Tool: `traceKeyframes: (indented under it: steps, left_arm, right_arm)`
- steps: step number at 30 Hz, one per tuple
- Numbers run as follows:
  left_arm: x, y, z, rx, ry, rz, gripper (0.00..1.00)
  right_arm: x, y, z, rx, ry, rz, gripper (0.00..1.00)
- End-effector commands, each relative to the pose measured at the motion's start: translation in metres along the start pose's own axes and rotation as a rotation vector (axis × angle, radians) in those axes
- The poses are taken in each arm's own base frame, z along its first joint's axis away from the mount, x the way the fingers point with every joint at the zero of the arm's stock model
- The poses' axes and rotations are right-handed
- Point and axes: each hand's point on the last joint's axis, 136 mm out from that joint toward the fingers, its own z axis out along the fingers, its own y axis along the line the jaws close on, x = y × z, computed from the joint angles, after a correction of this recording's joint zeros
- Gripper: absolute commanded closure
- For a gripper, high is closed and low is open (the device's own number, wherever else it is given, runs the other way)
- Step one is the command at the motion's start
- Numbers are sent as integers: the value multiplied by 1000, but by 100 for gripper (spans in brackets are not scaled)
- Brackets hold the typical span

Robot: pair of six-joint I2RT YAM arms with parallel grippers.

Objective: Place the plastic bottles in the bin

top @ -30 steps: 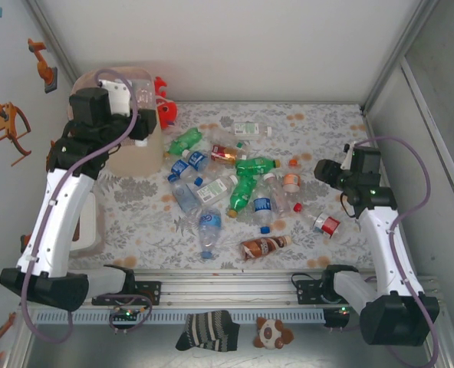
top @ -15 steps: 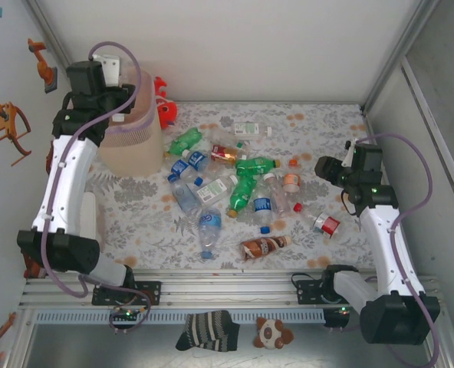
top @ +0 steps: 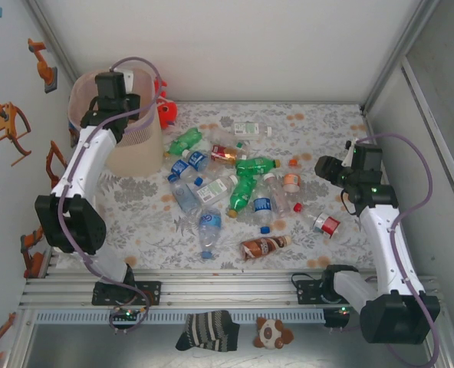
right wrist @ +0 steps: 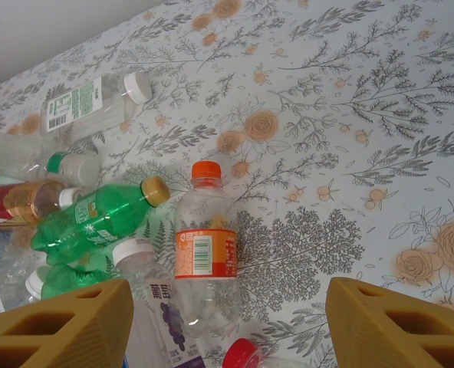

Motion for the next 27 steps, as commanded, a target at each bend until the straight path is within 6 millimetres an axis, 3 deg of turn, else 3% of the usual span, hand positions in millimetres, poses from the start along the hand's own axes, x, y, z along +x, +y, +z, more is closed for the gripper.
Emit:
traceKeyframes:
  steps: [1,8,13,17,27]
  left_arm:
    - [12,11,15,-52,9,-13,47]
    - [65,3,53,69,197,-104,49]
    - [75,-8,66,131,275,-105,52]
    - [60,-6,60,142,244,-122,52]
    - [-16,20,23,118,45,-155,50]
  right_arm:
    - [-1,4,-4,-13,-7,9,34]
    - [-1,5,-2,-17,0,9,34]
    - [0,5,1,-18,6,13,34]
    - [-1,5,0,-16,3,12,34]
    - [-7,6,1,-16,-5,13,34]
